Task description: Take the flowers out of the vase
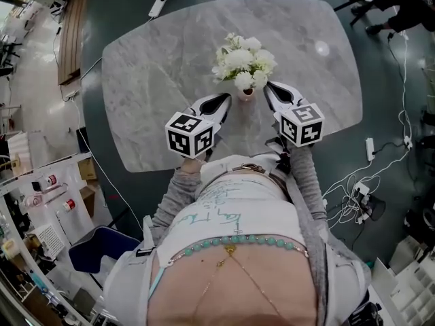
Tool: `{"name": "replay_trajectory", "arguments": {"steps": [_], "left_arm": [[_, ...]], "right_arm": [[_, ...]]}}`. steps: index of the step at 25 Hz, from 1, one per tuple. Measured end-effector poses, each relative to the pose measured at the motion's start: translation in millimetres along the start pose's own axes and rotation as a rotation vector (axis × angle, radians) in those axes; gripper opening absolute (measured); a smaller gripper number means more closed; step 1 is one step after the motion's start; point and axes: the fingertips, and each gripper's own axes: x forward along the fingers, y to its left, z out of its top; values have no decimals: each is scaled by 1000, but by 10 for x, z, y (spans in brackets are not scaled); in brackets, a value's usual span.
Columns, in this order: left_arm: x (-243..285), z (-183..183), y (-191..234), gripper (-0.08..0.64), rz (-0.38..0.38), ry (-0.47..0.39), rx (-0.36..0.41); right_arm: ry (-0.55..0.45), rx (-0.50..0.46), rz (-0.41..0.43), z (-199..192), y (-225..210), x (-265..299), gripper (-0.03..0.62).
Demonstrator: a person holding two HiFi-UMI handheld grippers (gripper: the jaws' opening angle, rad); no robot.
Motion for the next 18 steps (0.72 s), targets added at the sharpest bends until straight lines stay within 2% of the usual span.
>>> {"name": "replay_trajectory", "arguments": {"steps": [8, 18], "left_arm": [[-45, -32, 28, 0, 8, 5, -23], [29, -32, 116, 0, 9, 17, -29]], "right_arm": [[7, 51, 57, 5, 117, 196, 28], [34, 30, 43, -153, 118, 256, 28]]}}
